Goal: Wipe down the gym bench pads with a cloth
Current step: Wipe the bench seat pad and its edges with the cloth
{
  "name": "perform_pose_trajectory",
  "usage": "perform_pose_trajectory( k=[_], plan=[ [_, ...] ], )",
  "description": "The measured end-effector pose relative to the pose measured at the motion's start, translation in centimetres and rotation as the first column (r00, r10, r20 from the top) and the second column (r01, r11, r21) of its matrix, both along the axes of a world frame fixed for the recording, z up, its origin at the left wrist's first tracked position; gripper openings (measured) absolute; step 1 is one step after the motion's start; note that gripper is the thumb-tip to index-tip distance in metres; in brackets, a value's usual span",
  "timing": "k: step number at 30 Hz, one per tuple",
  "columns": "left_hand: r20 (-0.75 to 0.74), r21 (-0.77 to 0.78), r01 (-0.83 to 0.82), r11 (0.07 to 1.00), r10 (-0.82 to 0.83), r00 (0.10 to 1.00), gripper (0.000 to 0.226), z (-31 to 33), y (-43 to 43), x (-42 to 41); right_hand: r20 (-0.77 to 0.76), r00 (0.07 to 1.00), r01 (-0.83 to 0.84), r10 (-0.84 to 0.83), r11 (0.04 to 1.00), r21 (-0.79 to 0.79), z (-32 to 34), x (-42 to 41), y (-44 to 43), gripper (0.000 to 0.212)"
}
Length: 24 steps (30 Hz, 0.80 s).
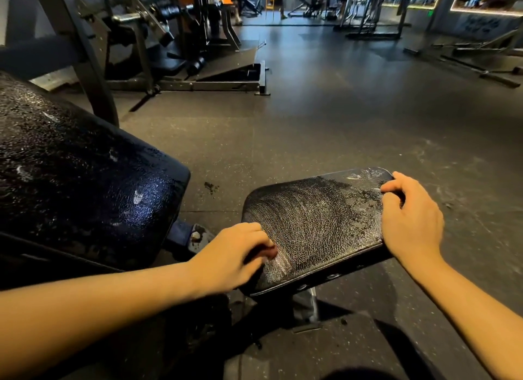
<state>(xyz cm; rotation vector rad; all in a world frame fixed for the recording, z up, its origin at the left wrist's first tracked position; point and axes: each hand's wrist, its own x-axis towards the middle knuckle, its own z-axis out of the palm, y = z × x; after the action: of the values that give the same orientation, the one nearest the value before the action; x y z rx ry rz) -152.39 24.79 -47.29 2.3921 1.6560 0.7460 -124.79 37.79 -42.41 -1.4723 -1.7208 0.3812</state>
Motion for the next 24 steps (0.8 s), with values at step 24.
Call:
perform_pose_trajectory(
  k=[24],
  plan=[
    [0.055, 0.011, -0.239, 0.971, 0.238, 0.97, 0.021, -1.4, 5.5, -2.6, -0.023, 1.0, 0.003, -0.003, 1.0, 0.008, -0.1, -0.2, 0.0, 0.028]
  ],
)
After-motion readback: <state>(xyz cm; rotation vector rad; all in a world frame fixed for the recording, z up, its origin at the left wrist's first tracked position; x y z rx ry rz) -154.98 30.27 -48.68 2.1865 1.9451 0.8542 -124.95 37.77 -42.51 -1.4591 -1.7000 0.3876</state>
